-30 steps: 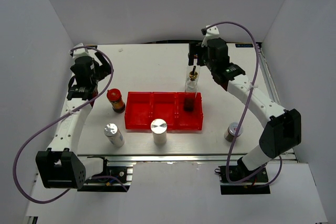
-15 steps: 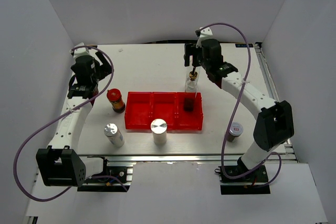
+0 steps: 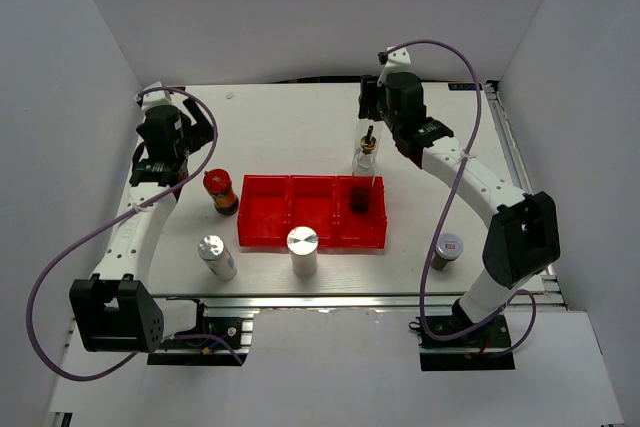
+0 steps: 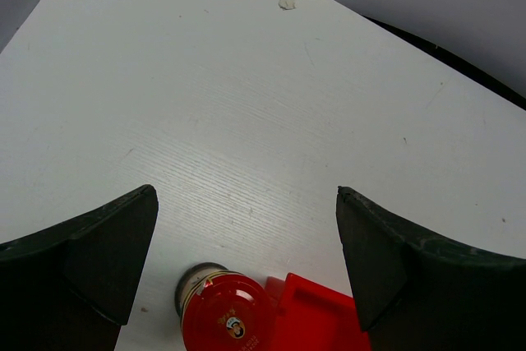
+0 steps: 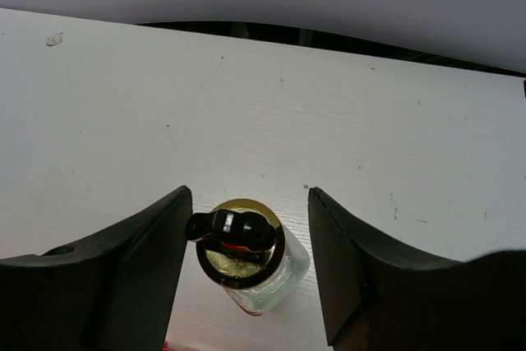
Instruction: Organize the condiment bottles
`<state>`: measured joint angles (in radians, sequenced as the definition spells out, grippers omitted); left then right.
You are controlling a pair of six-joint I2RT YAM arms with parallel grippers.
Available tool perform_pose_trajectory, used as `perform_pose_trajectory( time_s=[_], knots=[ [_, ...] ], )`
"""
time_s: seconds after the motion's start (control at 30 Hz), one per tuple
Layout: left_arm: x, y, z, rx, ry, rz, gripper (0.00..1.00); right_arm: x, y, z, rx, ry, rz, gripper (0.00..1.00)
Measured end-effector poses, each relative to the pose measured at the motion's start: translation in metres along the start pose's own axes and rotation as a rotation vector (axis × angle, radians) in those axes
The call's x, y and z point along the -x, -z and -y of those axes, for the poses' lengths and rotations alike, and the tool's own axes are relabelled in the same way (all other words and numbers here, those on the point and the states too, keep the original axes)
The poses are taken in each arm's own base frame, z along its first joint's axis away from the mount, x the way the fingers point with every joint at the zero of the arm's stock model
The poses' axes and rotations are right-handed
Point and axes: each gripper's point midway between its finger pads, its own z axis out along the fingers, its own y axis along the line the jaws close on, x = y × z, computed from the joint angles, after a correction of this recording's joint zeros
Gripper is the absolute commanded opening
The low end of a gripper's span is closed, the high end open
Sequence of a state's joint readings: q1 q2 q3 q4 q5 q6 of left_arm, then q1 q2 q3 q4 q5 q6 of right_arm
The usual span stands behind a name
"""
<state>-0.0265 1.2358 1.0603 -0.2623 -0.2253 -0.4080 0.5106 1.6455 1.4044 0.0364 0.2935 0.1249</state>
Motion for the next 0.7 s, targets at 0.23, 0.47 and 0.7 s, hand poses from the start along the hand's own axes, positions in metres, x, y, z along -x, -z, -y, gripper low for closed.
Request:
perform_pose_trajectory(
  time_s=[0.23, 0.47, 0.7],
  knots=[
    [0.000, 0.000, 0.000, 0.000, 0.000, 0.000, 0.98, -0.013, -0.008, 0.000, -0.003, 0.008, -0.029, 0.61],
    [0.000, 0.000, -0.001, 0.003, 0.000, 0.001, 0.98, -0.022, -0.012, 0.000, -0.007, 0.013, -0.050, 0.24],
    [0.001, 0.000, -0.002, 0.015, 0.004, 0.006, 0.98, -0.020, -0.011, 0.008, -0.044, 0.024, -0.038, 0.13]
  ],
)
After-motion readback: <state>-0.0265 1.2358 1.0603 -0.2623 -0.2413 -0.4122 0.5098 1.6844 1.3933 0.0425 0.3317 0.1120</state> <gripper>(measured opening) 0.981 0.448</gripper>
